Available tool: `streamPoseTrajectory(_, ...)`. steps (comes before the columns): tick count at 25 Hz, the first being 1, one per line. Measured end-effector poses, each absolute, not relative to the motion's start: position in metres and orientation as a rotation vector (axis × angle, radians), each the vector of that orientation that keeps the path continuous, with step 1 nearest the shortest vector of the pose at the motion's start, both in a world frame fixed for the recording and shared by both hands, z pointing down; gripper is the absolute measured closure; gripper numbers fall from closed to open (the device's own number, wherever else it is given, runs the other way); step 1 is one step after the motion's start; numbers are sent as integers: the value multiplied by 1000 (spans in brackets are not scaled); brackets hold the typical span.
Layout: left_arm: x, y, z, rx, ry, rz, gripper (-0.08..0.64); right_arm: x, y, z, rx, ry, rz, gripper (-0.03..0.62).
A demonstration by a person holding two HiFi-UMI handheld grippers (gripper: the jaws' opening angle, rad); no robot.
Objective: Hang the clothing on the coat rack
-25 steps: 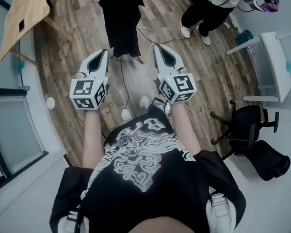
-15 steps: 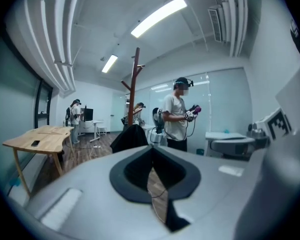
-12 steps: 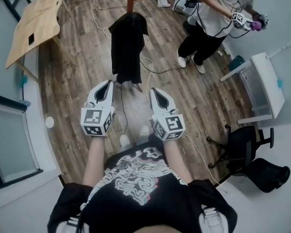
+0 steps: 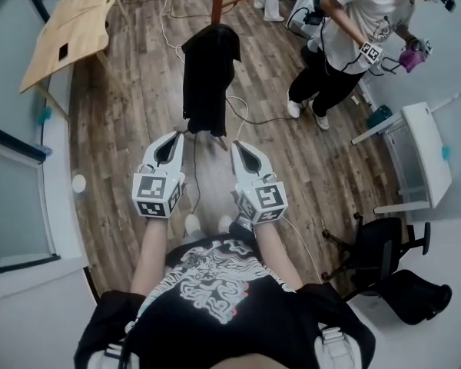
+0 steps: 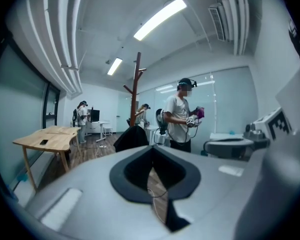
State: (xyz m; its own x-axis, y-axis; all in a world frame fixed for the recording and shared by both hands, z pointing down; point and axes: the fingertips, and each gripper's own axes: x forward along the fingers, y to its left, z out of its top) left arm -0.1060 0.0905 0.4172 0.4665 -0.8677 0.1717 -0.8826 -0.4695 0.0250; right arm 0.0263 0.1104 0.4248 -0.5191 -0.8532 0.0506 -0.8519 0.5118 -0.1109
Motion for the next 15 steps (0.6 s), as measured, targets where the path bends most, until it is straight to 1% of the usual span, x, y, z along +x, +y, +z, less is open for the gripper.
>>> streamPoseTrajectory(15,-84,91,418,2604,-1531,212,571,46,113,421,-1527,2710,-197,594)
